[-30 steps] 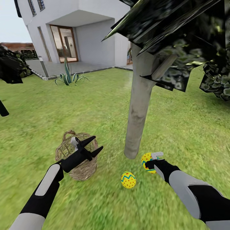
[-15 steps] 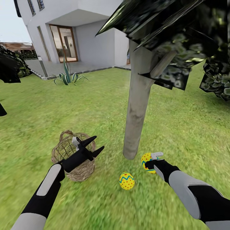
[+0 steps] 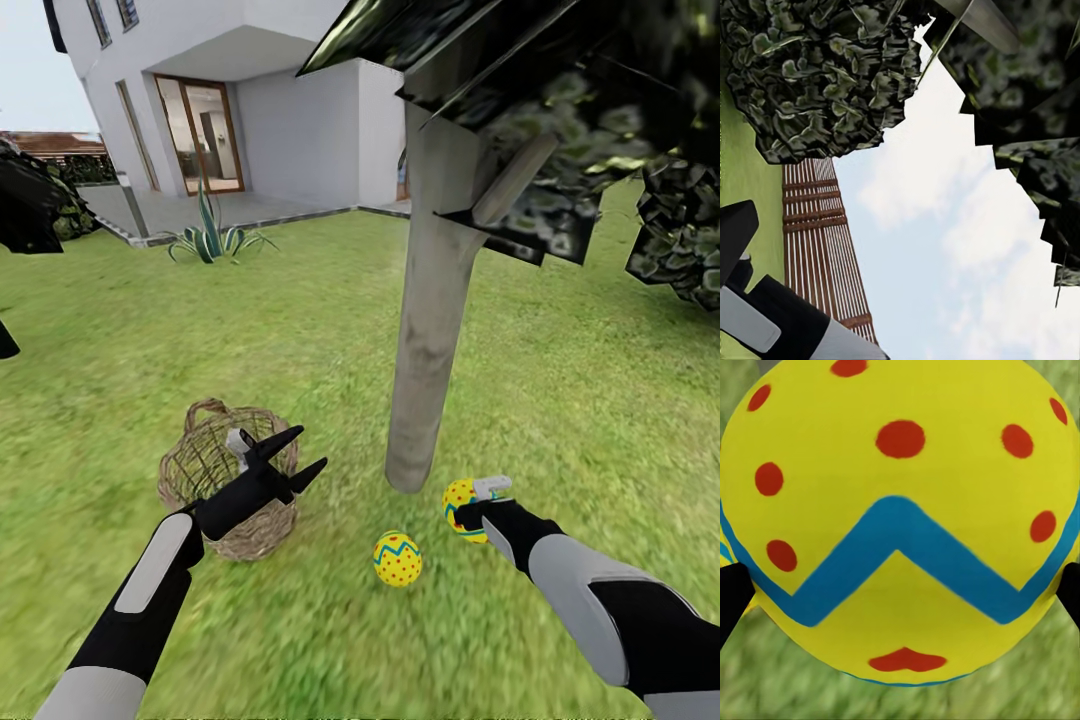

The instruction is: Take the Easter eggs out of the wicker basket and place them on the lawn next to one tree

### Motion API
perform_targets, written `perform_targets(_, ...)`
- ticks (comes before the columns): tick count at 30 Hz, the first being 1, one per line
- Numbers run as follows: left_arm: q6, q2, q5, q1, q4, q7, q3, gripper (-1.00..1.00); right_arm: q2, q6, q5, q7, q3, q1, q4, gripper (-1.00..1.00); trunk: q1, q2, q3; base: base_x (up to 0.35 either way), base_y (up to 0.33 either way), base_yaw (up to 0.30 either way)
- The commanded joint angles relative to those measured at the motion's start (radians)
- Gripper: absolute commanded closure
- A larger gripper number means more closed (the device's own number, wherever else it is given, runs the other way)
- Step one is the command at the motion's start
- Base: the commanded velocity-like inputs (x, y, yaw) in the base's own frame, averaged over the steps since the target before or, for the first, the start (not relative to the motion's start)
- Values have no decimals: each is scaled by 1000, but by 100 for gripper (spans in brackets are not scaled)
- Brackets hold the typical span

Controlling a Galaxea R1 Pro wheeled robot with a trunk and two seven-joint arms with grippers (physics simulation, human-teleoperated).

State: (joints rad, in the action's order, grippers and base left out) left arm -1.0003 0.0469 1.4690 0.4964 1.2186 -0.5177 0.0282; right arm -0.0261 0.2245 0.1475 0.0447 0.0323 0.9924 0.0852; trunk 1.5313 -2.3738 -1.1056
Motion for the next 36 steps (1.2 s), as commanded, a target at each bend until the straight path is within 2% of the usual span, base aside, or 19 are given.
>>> perform_targets(1,-1,1,-2,1,-1,-6,8,-100,0,7,8,1,3,0,1,100,4,-8,-4,0,0,0)
perform_targets(4,-1,1,-2,1,-1,-5,18,-100,0,7,7,1,3,-10,0,100,15,-29,-13,0,0,0)
perform_targets(18,-1,1,-1,1,-1,-5,19,-100,0,7,7,1,3,-12,0,100,69,-126,-57,0,0,0)
perform_targets(22,-1,0,-1,1,-1,-5,19,-100,0,-25,8,1,3,-14,2,100,70,-127,-73,0,0,0)
perform_targets(27,0,-21,-3,1,-2,-1,19,-100,0,-36,9,1,3,-14,2,100,73,-128,-92,0,0,0)
perform_targets(36,0,-22,-3,1,-1,-1,19,-100,0,-37,9,1,3,-14,2,100,77,-130,-127,0,0,0)
